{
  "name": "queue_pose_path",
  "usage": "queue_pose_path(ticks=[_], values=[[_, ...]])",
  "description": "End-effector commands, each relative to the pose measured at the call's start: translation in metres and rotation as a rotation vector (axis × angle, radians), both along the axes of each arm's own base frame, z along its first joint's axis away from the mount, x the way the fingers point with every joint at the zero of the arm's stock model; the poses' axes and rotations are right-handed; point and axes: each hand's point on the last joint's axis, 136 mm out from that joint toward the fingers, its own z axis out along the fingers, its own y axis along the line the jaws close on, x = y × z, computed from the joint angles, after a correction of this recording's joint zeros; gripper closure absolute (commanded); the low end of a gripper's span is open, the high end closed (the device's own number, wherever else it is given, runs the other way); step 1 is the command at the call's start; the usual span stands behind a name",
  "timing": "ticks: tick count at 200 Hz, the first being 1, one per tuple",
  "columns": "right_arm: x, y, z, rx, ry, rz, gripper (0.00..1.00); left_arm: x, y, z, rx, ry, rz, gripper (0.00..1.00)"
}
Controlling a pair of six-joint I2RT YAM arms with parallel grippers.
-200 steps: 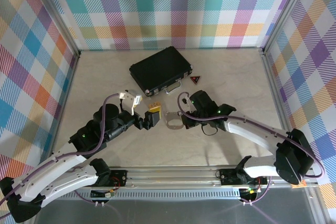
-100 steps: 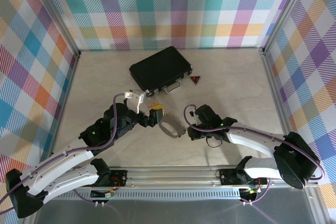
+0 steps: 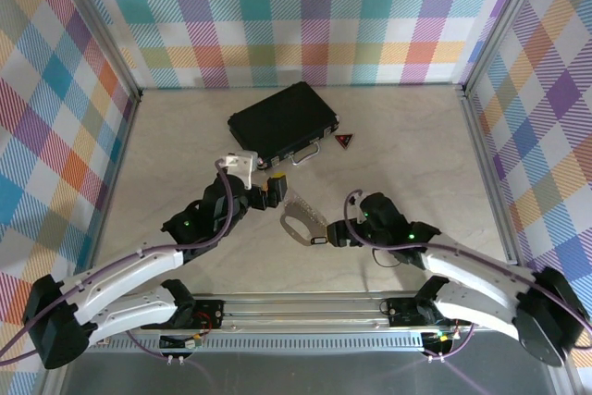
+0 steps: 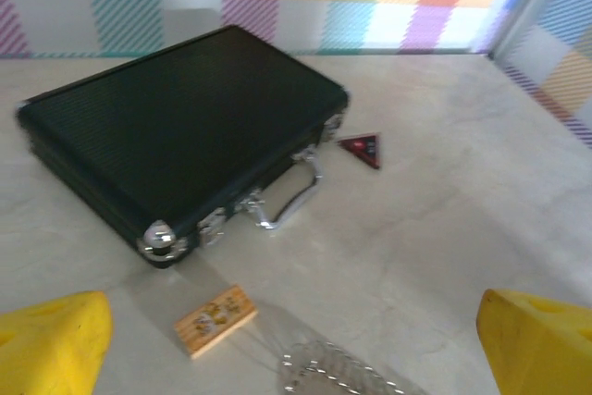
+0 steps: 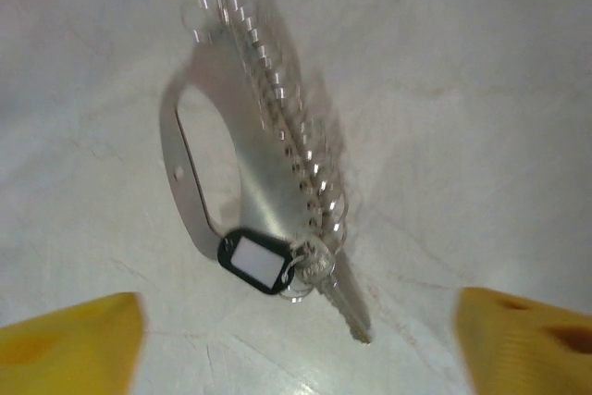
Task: Put the keys on the keyring
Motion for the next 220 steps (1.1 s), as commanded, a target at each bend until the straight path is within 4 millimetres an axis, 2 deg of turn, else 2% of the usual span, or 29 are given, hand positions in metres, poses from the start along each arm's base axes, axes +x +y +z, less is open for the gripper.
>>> queue_pose_path(ticks=[1, 29, 45, 71, 108, 130, 150, 188, 220], values=[[0.013, -0.033, 0.025, -0.075, -0.152, -0.109, 0.01, 0.025, 0.025, 0.015, 0.017, -0.05, 0.12, 0.0], [0.033, -0.07, 0.061, -0.124, -0.355, -0.242, 0.01, 0.046, 0.071, -0.012, 0.076, -0.001, 0.28, 0.0], [0.047, -0.093, 0.072, -0.169, -0.439, -0.333, 0.01, 0.052, 0.093, -0.024, 0.105, 0.012, 0.339, 0.0], [0.067, -0.121, 0.074, -0.245, -0.508, -0.44, 0.01, 0.053, 0.127, -0.043, 0.193, 0.036, 0.439, 0.0], [0.084, -0.167, 0.067, -0.272, -0.537, -0.653, 0.01, 0.054, 0.16, -0.072, 0.32, 0.084, 0.515, 0.0], [0.09, -0.181, 0.071, -0.291, -0.578, -0.694, 0.01, 0.056, 0.172, -0.084, 0.31, 0.099, 0.556, 0.0], [0.097, -0.189, 0.07, -0.341, -0.621, -0.69, 0.01, 0.06, 0.177, -0.083, 0.322, 0.054, 0.576, 0.0], [0.116, -0.199, 0.041, -0.4, -0.589, -0.665, 0.01, 0.064, 0.184, -0.093, 0.269, -0.066, 0.58, 0.0], [0.132, -0.204, 0.027, -0.356, -0.589, -0.686, 0.01, 0.073, 0.184, -0.104, 0.273, -0.109, 0.552, 0.0]])
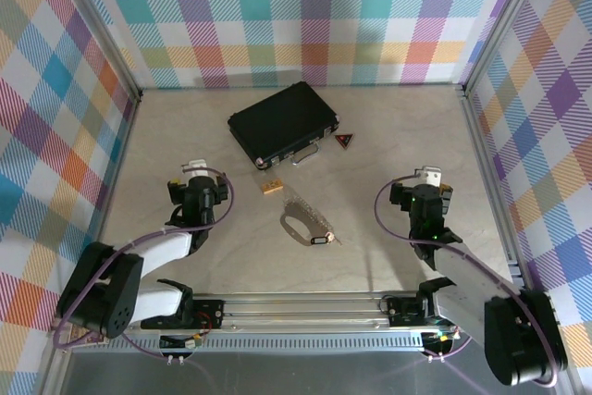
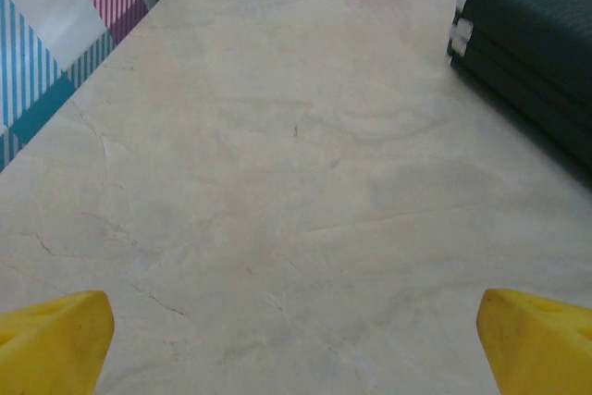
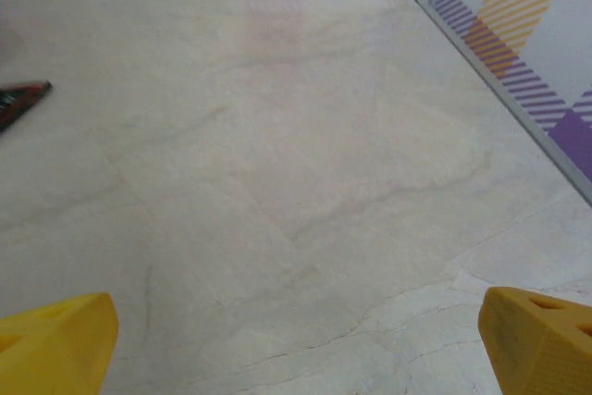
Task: Put the keys on the keyring
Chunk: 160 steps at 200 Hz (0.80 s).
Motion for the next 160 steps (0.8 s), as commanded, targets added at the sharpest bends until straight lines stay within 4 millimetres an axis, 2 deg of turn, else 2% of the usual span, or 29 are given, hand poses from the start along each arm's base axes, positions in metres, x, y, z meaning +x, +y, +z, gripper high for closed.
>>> queue_pose_path(ticks=[1, 33, 55, 66, 88, 119, 131, 137, 147, 160], values=[[0.02, 0.003, 0.017, 0.033, -0.121, 0.028, 0.01, 0.019, -0.002, 0.025, -0.007, -0.156, -0.024, 0.0], [0.041, 0.008, 0.022, 0.028, -0.171, 0.063, 0.01, 0.025, 0.004, 0.021, 0.004, -0.181, -0.033, 0.0], [0.055, 0.011, 0.022, 0.005, -0.177, 0.084, 0.01, 0.028, 0.012, 0.009, -0.029, -0.215, -0.024, 0.0], [0.061, 0.011, 0.021, -0.005, -0.181, 0.091, 0.01, 0.03, 0.007, 0.002, -0.036, -0.176, -0.057, 0.0], [0.07, 0.007, 0.007, 0.017, -0.179, 0.094, 0.01, 0.036, 0.007, -0.007, -0.067, -0.171, -0.089, 0.0], [0.077, 0.009, 0.001, 0.051, -0.127, 0.136, 0.01, 0.044, 0.008, -0.014, -0.11, -0.128, -0.115, 0.0], [0.081, 0.017, -0.013, 0.074, -0.096, 0.201, 0.01, 0.045, 0.01, -0.018, -0.141, -0.103, -0.12, 0.0], [0.086, 0.016, -0.01, 0.066, -0.131, 0.205, 0.01, 0.047, 0.011, -0.017, -0.147, -0.108, -0.124, 0.0], [0.082, 0.014, -0.015, 0.098, -0.071, 0.198, 0.01, 0.048, 0.011, -0.018, -0.158, -0.101, -0.129, 0.0], [0.083, 0.014, -0.013, 0.097, -0.101, 0.203, 0.01, 0.05, 0.011, -0.02, -0.17, -0.087, -0.141, 0.0]])
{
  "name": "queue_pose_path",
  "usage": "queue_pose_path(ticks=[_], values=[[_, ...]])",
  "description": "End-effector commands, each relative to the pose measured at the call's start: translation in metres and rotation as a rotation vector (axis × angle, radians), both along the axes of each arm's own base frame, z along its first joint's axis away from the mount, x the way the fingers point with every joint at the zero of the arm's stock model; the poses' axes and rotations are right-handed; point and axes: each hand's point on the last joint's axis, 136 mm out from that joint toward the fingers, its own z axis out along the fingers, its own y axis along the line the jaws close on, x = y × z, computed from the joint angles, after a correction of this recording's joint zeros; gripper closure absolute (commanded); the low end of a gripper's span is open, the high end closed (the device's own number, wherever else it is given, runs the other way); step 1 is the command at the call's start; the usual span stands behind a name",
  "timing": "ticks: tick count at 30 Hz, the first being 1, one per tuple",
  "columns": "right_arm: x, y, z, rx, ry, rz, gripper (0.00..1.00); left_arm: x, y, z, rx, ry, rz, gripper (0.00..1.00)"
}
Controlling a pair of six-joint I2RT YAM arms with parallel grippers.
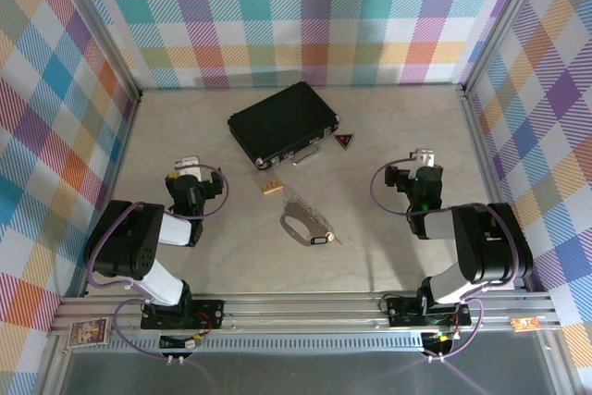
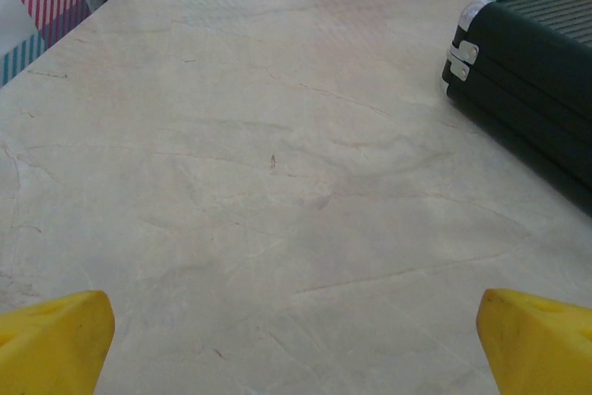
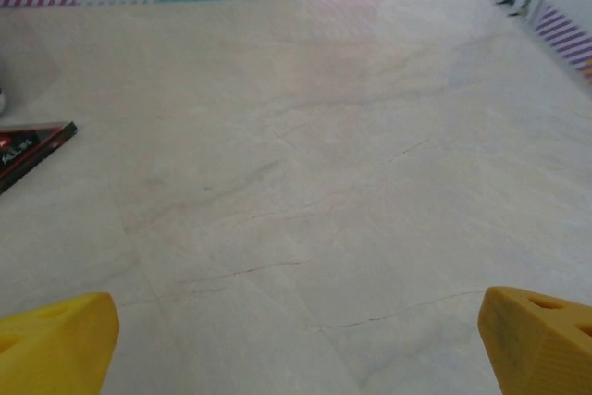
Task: Put the keys on the keyring
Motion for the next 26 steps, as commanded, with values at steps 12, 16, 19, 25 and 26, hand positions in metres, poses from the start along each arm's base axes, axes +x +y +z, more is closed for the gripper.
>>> queue_pose_path(ticks=[12, 16, 19, 25, 26], values=[[0.0089, -0.0018, 0.008, 0.042, -0.018, 0.005, 0.01, 0.0127, -0.005, 0.0027, -0.059, 0.018, -0.042, 0.0], [0.0084, -0.0018, 0.0079, 0.042, -0.018, 0.005, 0.01, 0.0131, -0.0055, 0.0029, -0.044, 0.021, -0.029, 0.0], [0.009, -0.0016, 0.0082, 0.044, -0.018, 0.006, 0.01, 0.0134, -0.0056, 0.0037, -0.039, 0.02, -0.027, 0.0], [0.0095, -0.0015, 0.0077, 0.044, -0.015, 0.006, 0.01, 0.0129, -0.0054, 0.0035, -0.039, 0.019, -0.026, 0.0], [0.0089, -0.0016, 0.0081, 0.043, -0.018, 0.006, 0.01, 0.0127, -0.006, 0.0036, -0.04, 0.018, -0.028, 0.0]])
